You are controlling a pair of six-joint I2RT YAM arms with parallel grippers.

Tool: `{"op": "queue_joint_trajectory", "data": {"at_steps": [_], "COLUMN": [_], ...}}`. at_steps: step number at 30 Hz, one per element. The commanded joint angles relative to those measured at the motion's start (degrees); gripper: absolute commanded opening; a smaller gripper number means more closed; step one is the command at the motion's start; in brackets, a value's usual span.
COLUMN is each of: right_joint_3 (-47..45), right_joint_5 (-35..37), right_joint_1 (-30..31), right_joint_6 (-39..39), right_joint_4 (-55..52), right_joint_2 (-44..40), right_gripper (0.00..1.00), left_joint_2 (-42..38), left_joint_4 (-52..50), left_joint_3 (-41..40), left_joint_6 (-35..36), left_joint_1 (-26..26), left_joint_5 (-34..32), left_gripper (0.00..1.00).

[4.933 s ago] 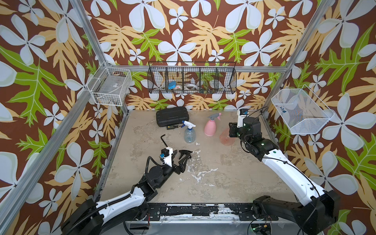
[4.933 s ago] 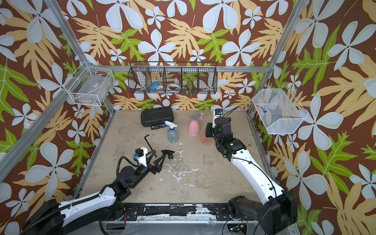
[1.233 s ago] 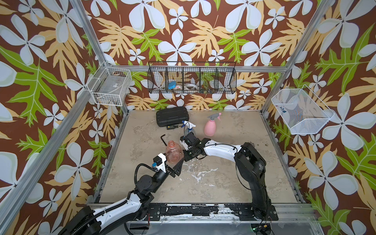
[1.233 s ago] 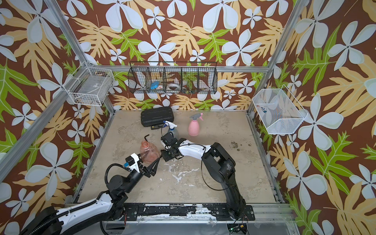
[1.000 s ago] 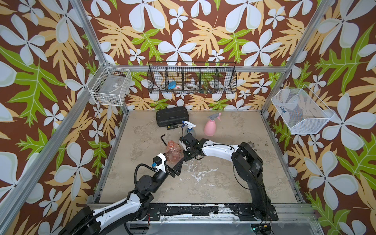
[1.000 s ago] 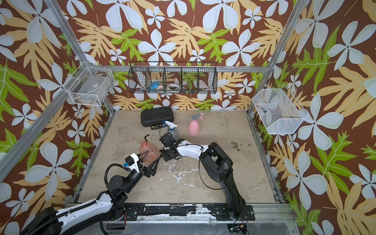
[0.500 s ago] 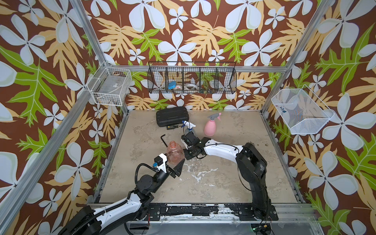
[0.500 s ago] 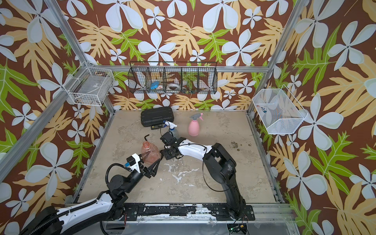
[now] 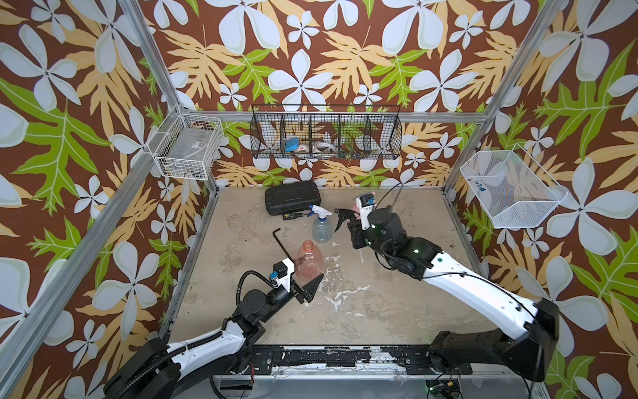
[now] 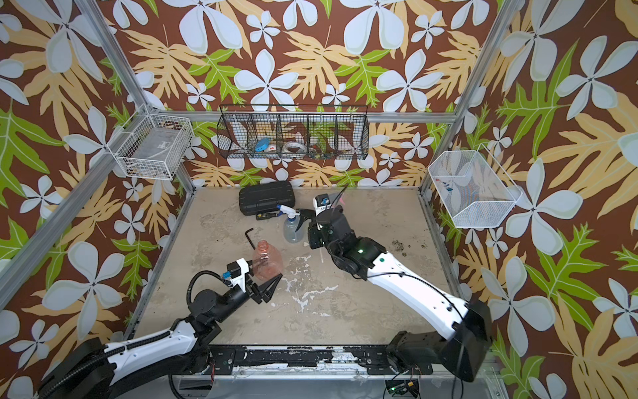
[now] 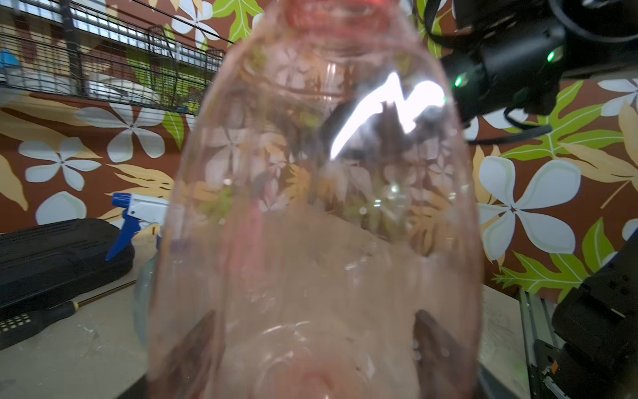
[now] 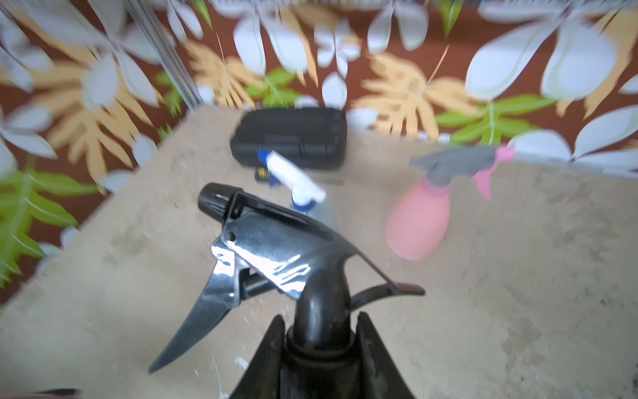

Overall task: Attach spray nozzles to spray bottles
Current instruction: Pick up the spray nozzle from the center of the board, then insert the spray nozzle into the spray bottle.

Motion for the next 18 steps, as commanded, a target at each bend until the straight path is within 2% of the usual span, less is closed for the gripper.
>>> {"op": "queue_joint_trajectory", "data": {"at_steps": [1,4,8,14,18], "right_joint_3": [0.9,1.7,3.3,5.0,6.7], "right_joint_5": [1.3,-3.7,-12.3,-14.6,-16.0], "right_joint_1": [-0.1,0.0,0.2,2.3,2.7], "right_joint_6": [-0.5,-0.3,0.3,-1.0,-1.6], "right_joint_4": [8.8,15.3,23.3,27.3,26.5], "right_joint_2": [-5.2,-8.7,-8.2,-5.7,-3.2], "right_gripper": [0.17,0.16,0.16,0.15,0.14], "left_joint_2": [4.8,11.7,19.9,27.0,28.5], "left_joint_4": [7.1,11.5,15.6,17.7,18.0], "left_joint_3": [2.1,6.1,12.0,17.7,18.9], "left_joint_6": [-1.1,-0.1,1.6,0.6,-0.4], "left_joint_1": [0.0,-0.5,-1.3,-1.6,-1.8], "left_joint_5": [5.1,8.0,11.2,15.0,16.5], "left_gripper": [0.66,0.65,0.64,0.64,0.64]}}
